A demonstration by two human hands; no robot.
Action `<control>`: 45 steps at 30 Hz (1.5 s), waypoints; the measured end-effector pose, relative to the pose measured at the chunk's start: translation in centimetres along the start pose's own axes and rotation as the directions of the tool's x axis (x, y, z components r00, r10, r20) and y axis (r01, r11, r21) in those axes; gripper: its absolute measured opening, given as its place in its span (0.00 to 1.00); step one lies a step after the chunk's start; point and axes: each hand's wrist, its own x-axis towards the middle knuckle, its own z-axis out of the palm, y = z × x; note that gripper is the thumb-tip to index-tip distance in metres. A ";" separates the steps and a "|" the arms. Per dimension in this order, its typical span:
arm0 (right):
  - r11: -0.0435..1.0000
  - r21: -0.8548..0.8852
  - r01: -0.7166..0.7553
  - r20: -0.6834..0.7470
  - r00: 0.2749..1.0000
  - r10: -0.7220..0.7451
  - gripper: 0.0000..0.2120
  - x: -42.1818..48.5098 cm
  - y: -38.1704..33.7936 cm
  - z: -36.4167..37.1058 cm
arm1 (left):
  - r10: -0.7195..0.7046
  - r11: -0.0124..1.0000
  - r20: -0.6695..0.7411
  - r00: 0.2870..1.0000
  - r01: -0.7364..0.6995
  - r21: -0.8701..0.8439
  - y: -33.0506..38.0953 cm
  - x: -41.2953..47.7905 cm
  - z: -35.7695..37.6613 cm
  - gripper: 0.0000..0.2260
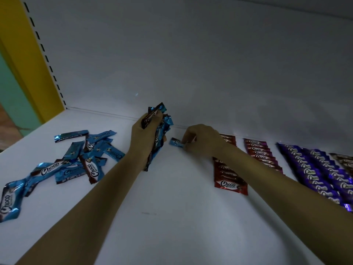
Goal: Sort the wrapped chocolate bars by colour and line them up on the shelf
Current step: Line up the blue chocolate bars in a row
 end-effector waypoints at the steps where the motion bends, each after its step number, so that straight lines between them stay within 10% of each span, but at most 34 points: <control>1: 1.000 0.027 0.003 0.009 1.000 -0.004 0.04 0.2 0.2 0.0 | 0.001 1.000 -0.003 1.000 -0.001 0.003 0.0 0.0 0.0 0.05; 20: 0.956 -0.259 -0.137 -0.201 0.976 0.085 0.10 3.8 2.4 0.7 | 0.011 1.000 0.036 0.999 -0.012 0.021 0.0 0.0 0.0 0.05; 23: 0.970 0.243 -0.018 -0.227 0.971 0.075 0.07 2.8 1.2 -0.2 | 0.028 0.999 0.044 0.999 -0.029 0.021 -0.2 0.0 0.0 0.05; 26: 0.623 0.775 0.107 -0.198 0.977 0.078 0.03 1.2 -1.8 -1.2 | 0.043 0.998 0.075 0.996 -0.047 0.052 -0.3 -0.1 0.3 0.05; 36: 0.595 0.802 0.061 -0.218 0.956 0.195 0.06 1.1 -2.1 -3.1 | 0.092 0.974 0.220 0.971 -0.134 0.185 -0.6 -0.4 0.1 0.05; 45: 0.648 0.745 -0.157 -0.036 0.961 0.274 0.02 0.0 1.1 -2.7 | 0.086 0.987 0.005 0.996 -0.086 0.132 -0.9 0.3 0.0 0.06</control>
